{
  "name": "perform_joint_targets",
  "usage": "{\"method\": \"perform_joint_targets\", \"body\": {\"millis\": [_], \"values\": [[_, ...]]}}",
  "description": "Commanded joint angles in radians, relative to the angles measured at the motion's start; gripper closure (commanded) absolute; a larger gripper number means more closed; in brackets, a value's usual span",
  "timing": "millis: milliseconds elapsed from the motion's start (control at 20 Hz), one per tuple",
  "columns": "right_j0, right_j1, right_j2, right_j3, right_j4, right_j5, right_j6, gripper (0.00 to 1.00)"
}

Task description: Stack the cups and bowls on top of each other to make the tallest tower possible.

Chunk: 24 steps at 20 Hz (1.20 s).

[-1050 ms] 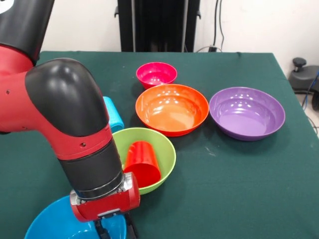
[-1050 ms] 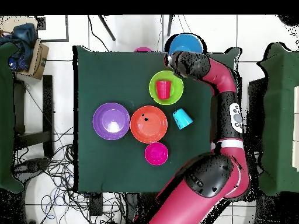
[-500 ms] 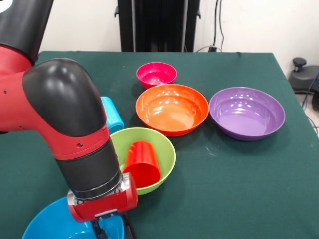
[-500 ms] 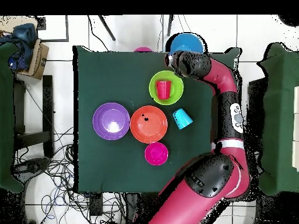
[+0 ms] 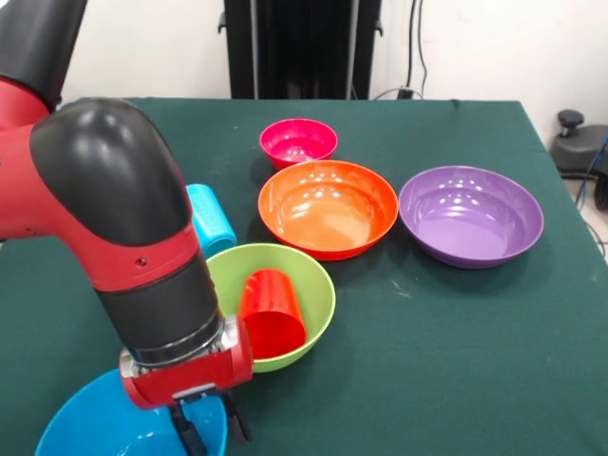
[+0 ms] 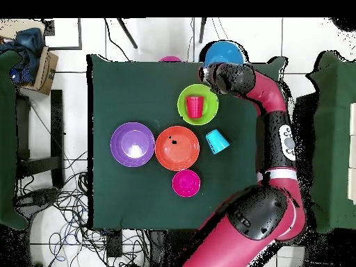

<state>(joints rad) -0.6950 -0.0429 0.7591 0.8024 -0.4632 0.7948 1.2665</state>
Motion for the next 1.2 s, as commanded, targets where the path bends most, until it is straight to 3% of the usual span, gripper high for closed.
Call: {"method": "perform_joint_targets", "body": {"millis": [50,900,1200], "values": [[-0.023,-0.065,-0.064,0.179,-0.038,0.135,-0.242,1.0],[-0.027,-0.155,-0.047,0.252,-0.013,0.229,-0.18,1.0],[-0.057,-0.252,-0.025,0.387,0.014,0.266,-0.161,1.0]]}}
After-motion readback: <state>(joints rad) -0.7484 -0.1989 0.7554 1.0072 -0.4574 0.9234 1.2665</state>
